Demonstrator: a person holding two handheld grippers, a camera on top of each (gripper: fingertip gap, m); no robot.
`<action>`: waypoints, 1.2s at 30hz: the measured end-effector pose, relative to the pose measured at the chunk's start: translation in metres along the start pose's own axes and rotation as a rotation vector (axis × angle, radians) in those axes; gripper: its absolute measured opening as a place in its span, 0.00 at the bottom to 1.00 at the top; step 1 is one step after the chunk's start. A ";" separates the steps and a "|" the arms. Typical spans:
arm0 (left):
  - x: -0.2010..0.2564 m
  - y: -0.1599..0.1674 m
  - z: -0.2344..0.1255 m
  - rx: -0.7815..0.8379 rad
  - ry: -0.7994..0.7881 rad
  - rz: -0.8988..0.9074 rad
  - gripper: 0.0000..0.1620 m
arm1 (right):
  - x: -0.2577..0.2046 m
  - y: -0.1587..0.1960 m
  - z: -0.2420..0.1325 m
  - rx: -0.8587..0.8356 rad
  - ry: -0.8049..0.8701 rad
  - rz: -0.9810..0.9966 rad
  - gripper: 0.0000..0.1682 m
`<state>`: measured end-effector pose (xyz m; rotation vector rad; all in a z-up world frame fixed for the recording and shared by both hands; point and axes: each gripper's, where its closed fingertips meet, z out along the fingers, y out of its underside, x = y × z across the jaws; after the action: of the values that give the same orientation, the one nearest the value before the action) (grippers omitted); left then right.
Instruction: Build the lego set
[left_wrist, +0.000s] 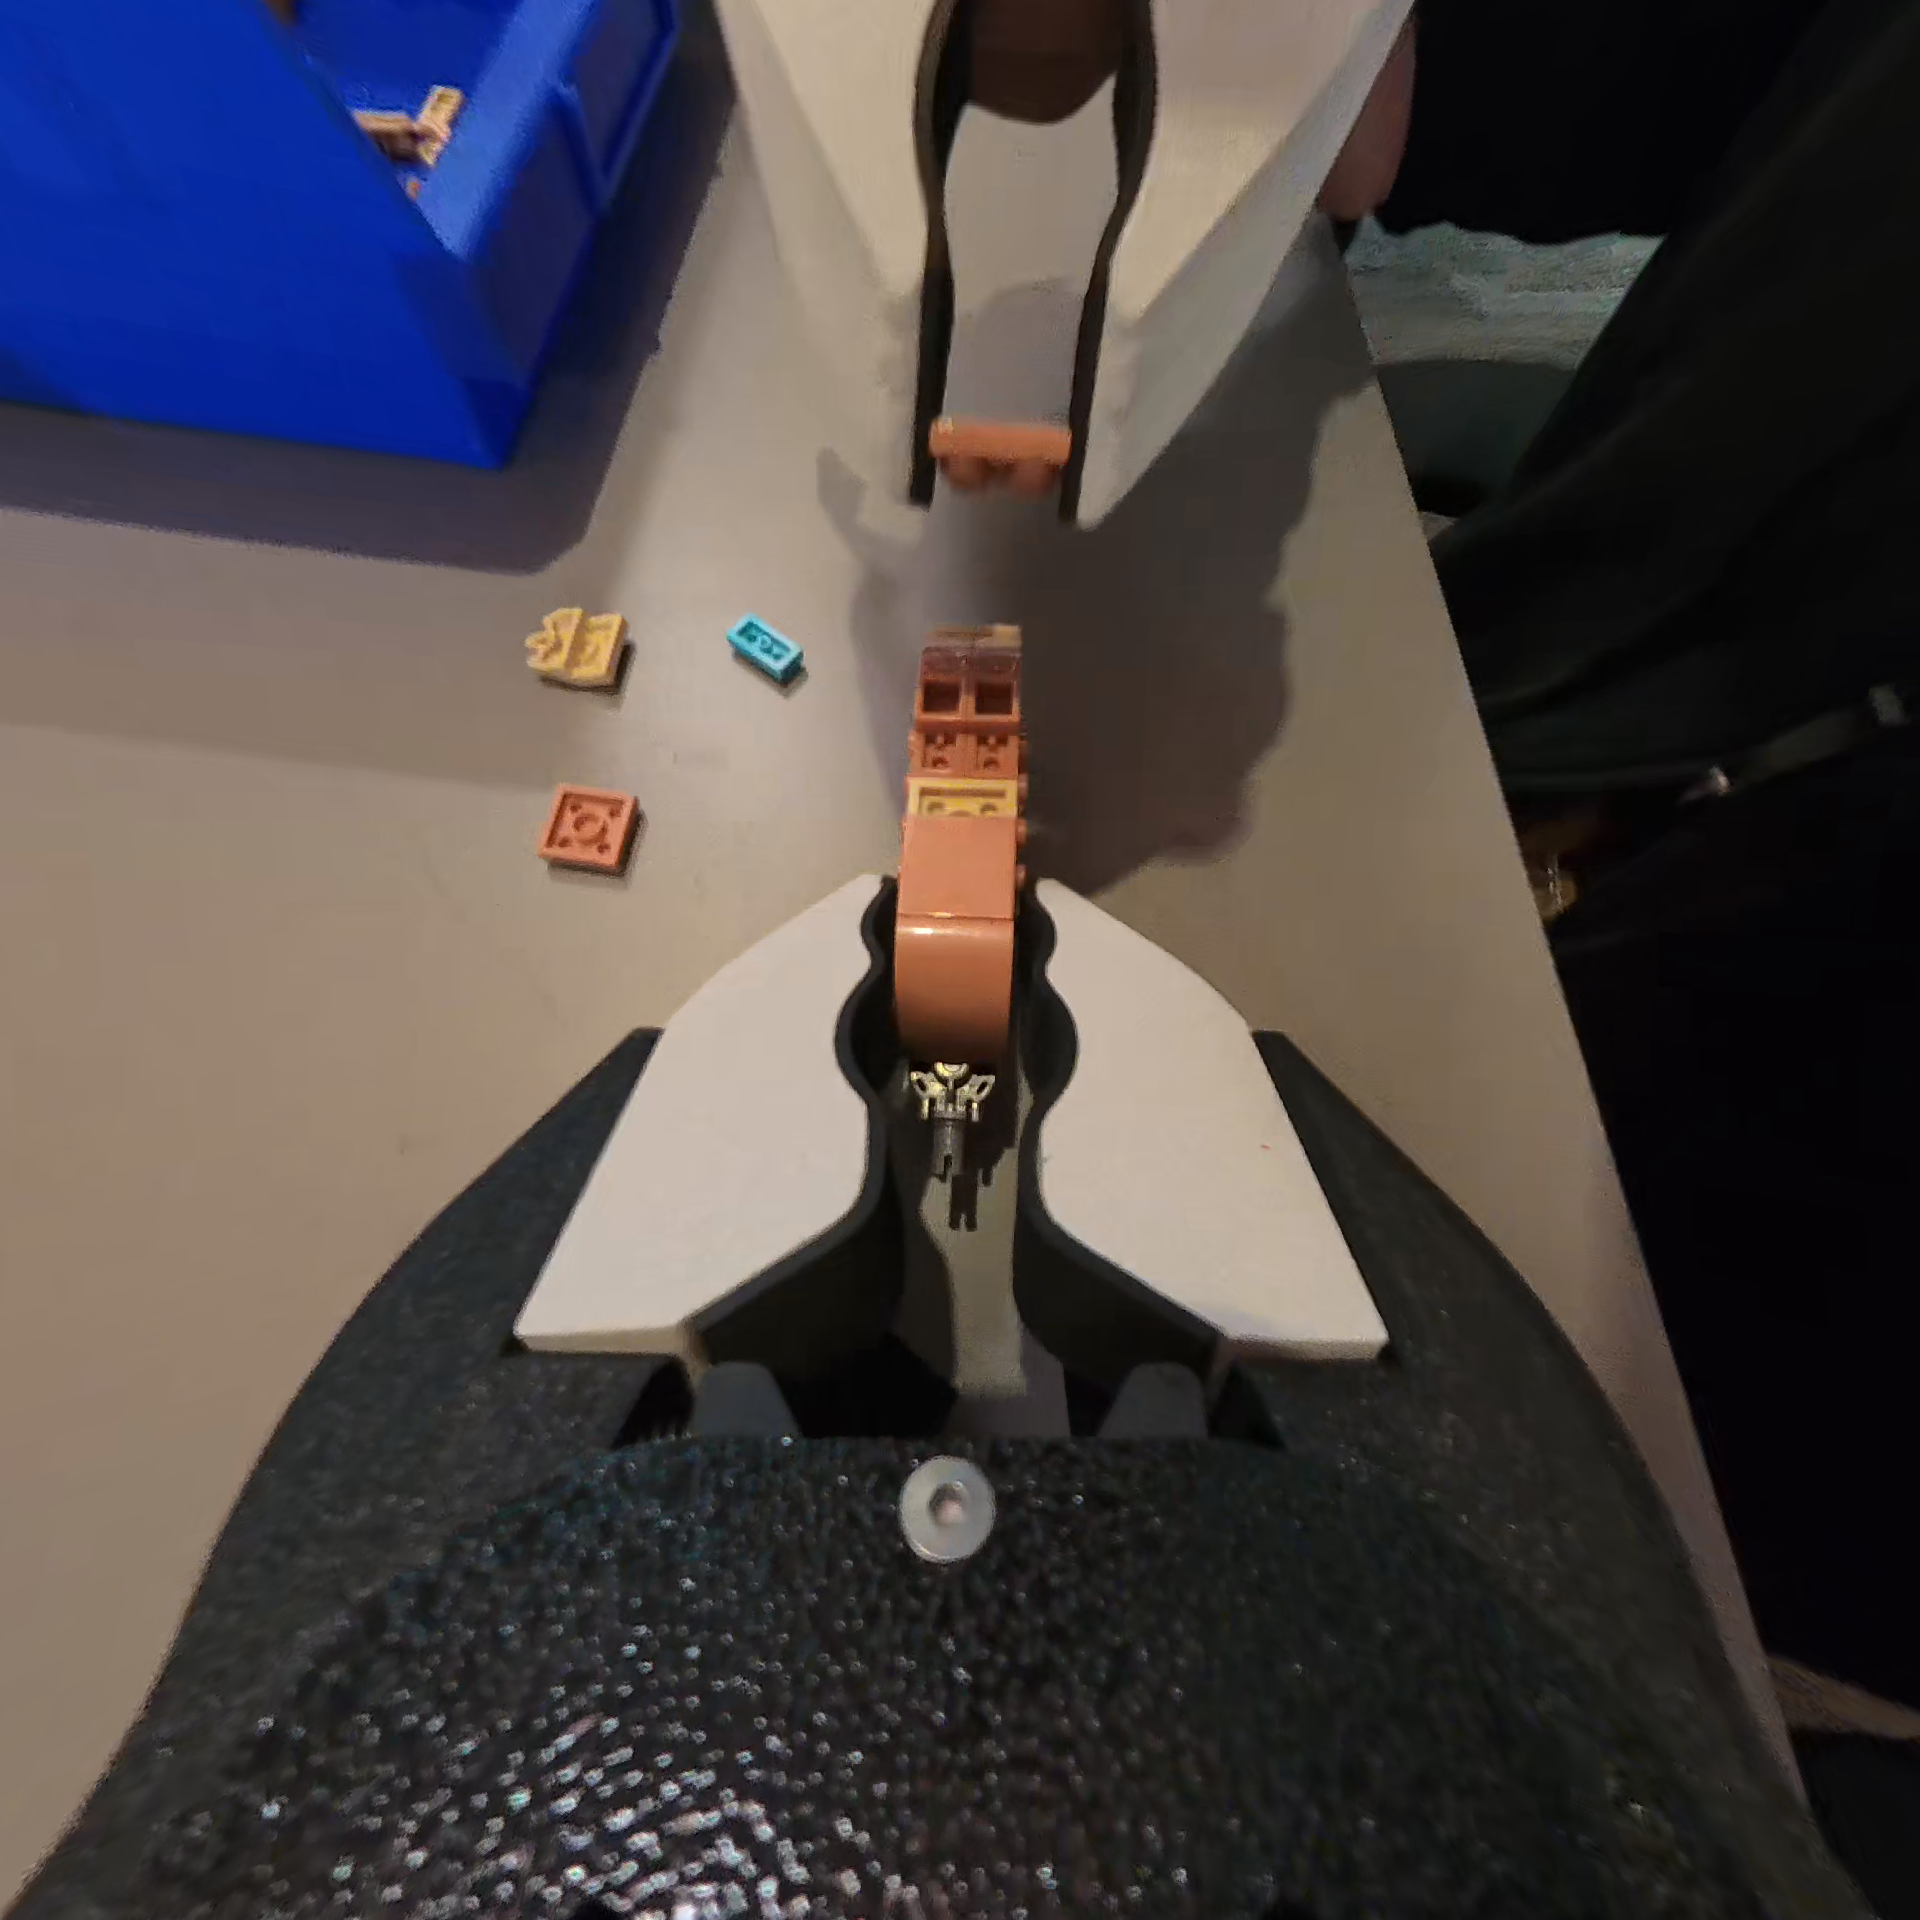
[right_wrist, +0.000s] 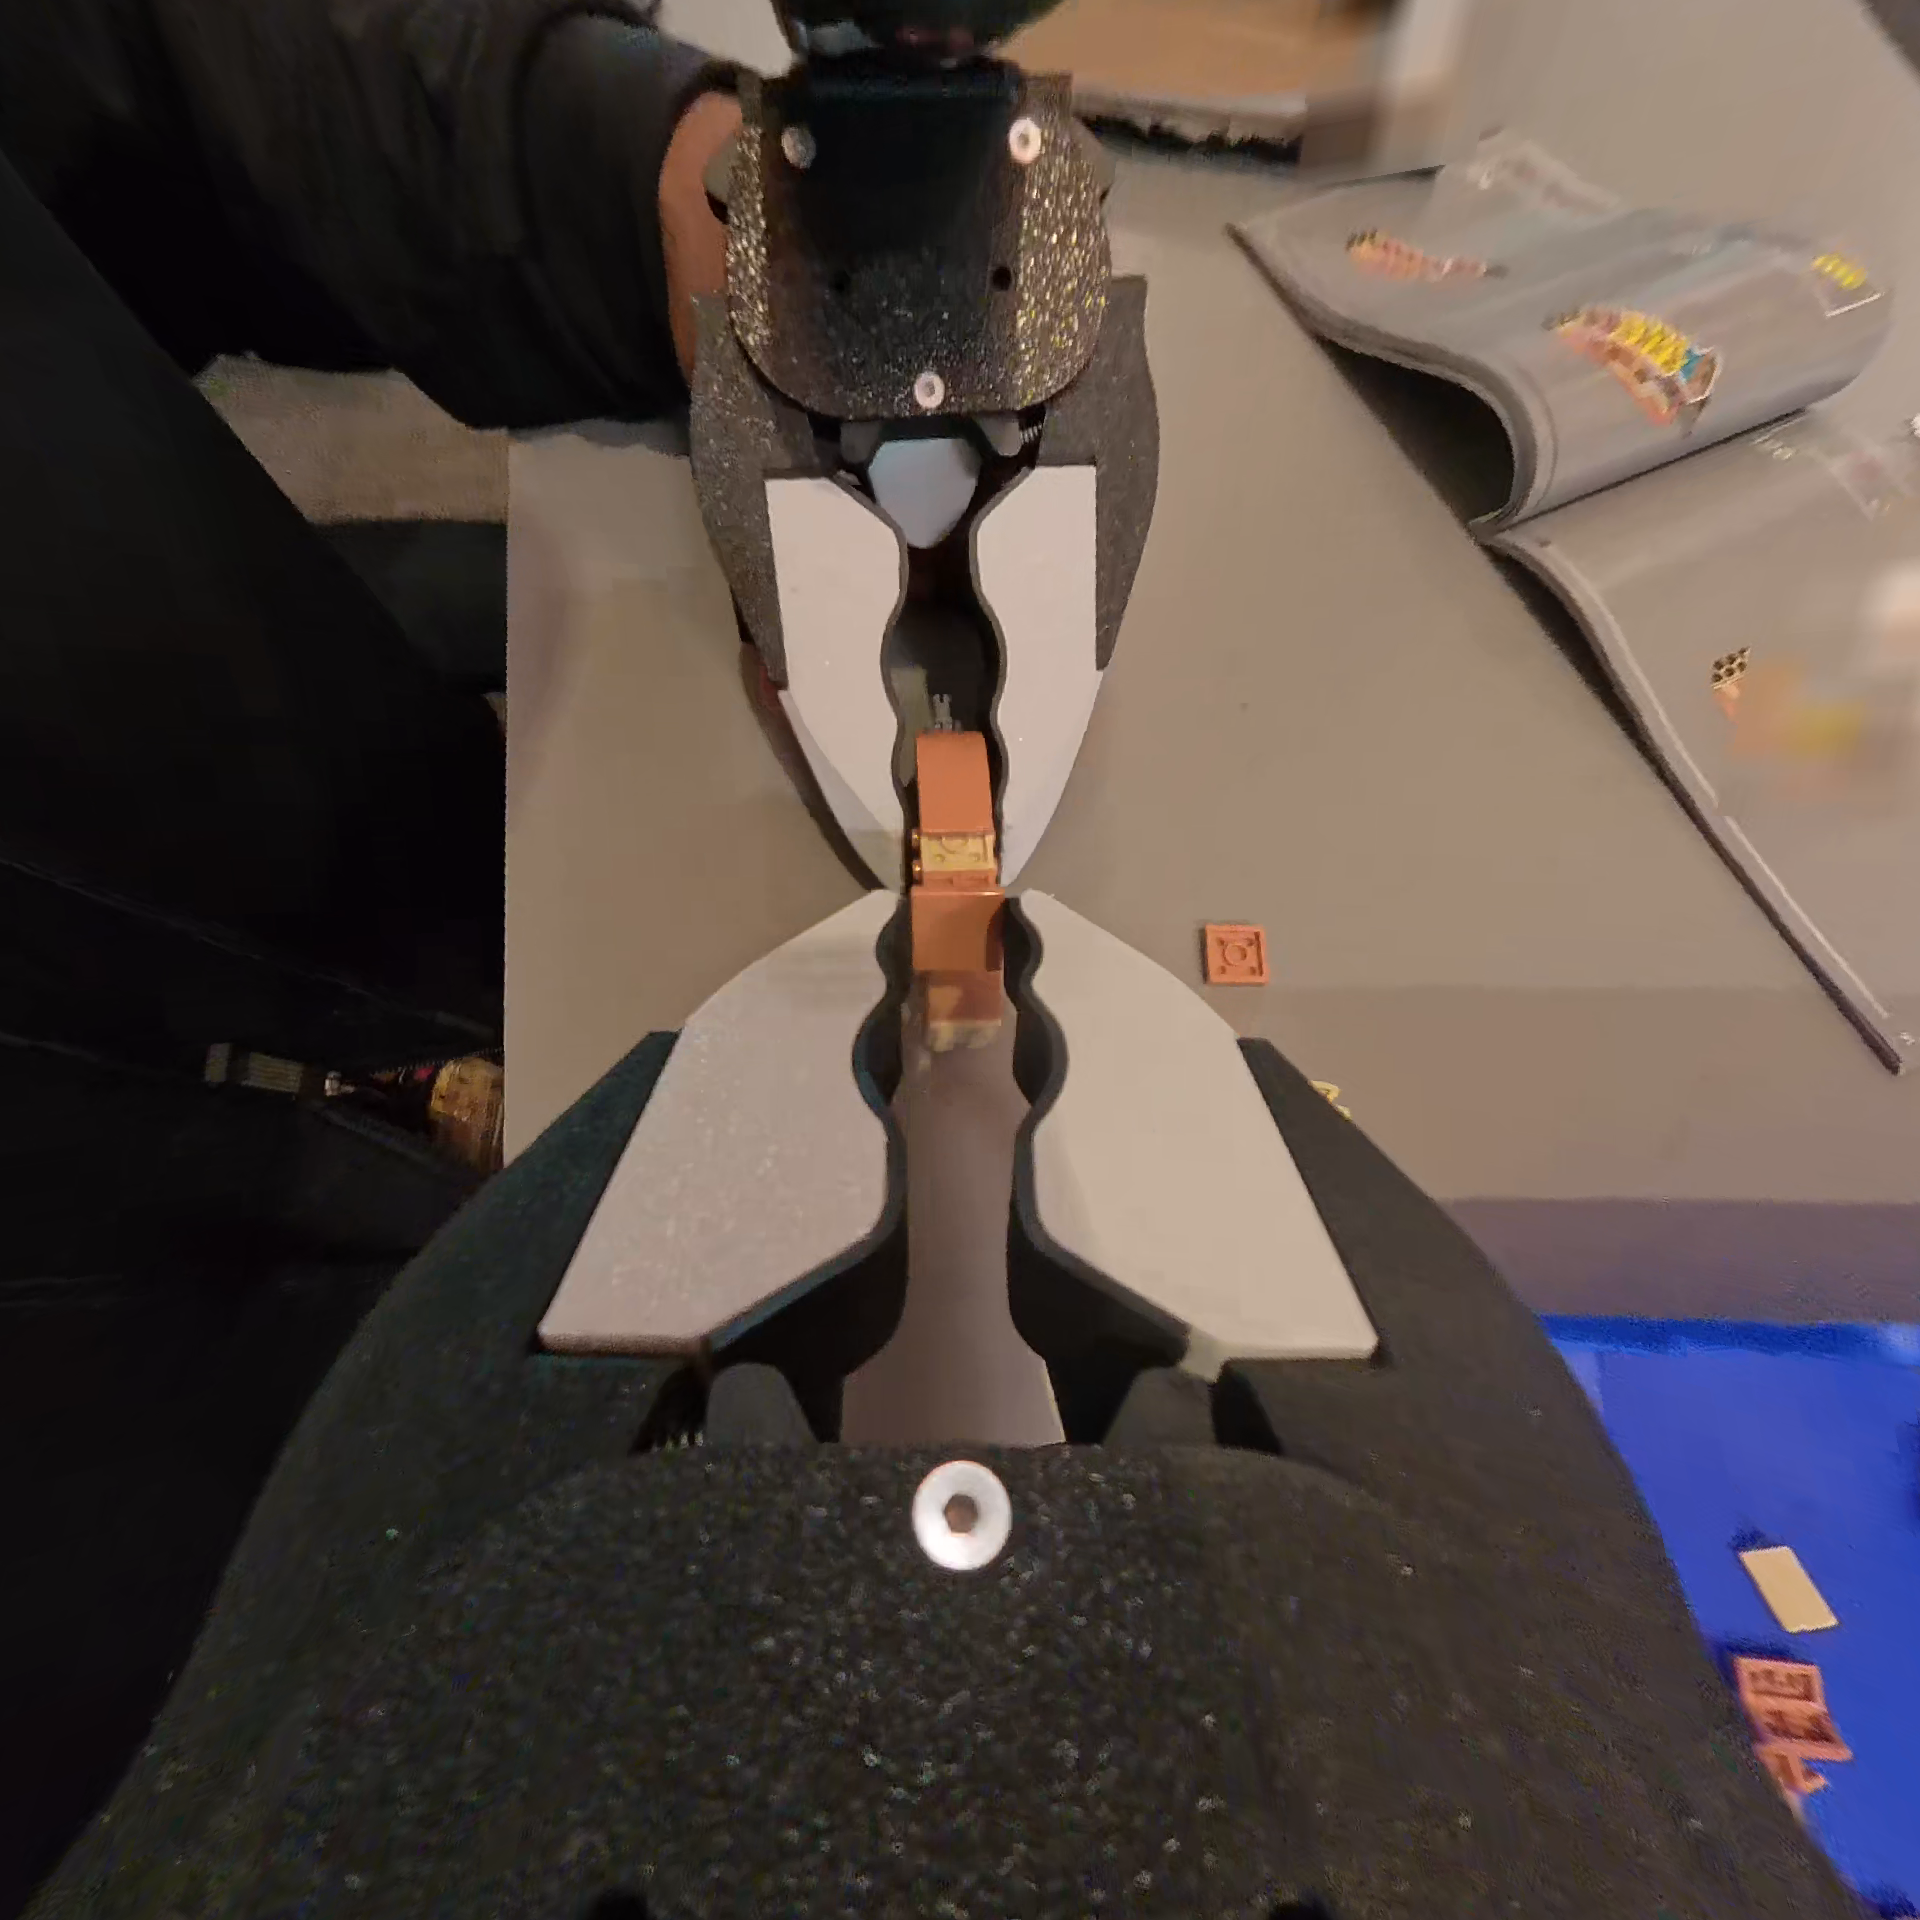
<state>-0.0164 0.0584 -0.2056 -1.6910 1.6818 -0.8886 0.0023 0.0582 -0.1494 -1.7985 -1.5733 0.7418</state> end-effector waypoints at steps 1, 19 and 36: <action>0.000 -0.002 0.003 -0.007 -0.023 0.006 0.12 | 0.000 0.001 0.001 -0.037 -0.012 -0.010 0.10; -0.001 -0.012 0.013 0.002 -0.127 0.111 0.12 | 0.000 0.021 0.015 -0.424 -0.045 -0.120 0.10; -0.003 -0.010 0.011 -0.010 -0.152 0.126 0.12 | -0.002 0.021 0.020 -0.508 -0.048 -0.152 0.10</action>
<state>-0.0017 0.0614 -0.2047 -1.5978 1.6717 -0.6770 -0.0003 0.0567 -0.1783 -1.9824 -2.0384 0.3305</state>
